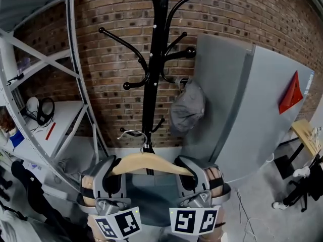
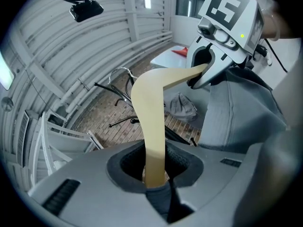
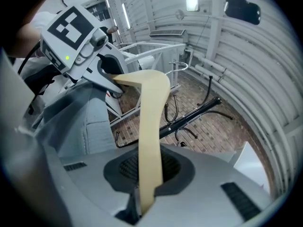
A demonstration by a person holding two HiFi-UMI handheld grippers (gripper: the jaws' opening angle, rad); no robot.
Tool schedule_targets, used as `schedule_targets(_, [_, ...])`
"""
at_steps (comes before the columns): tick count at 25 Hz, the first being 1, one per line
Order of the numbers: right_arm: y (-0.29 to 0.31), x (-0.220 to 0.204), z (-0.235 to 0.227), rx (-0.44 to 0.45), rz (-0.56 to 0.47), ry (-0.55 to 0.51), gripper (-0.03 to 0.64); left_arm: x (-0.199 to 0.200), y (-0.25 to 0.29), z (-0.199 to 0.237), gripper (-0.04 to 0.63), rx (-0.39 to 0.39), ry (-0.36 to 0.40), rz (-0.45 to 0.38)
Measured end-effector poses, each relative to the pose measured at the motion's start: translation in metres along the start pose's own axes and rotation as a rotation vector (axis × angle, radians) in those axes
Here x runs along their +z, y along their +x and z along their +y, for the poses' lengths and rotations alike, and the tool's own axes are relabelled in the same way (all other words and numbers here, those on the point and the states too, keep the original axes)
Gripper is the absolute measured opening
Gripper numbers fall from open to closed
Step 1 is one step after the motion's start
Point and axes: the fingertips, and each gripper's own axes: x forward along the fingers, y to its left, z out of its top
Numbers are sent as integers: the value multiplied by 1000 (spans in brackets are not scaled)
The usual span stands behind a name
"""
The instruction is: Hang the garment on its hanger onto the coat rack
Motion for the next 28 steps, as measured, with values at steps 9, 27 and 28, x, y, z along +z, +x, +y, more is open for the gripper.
schedule_targets(9, [52, -16, -18, 5, -49, 8, 46, -3, 53, 4, 81, 64, 5, 27])
schedule_targets(27, [145, -16, -32, 35, -92, 26, 46, -30, 132, 27, 81, 94, 27, 50])
schedule_targets(28, [150, -17, -33, 34, -90, 29, 46, -31, 137, 28, 81, 93, 28, 47])
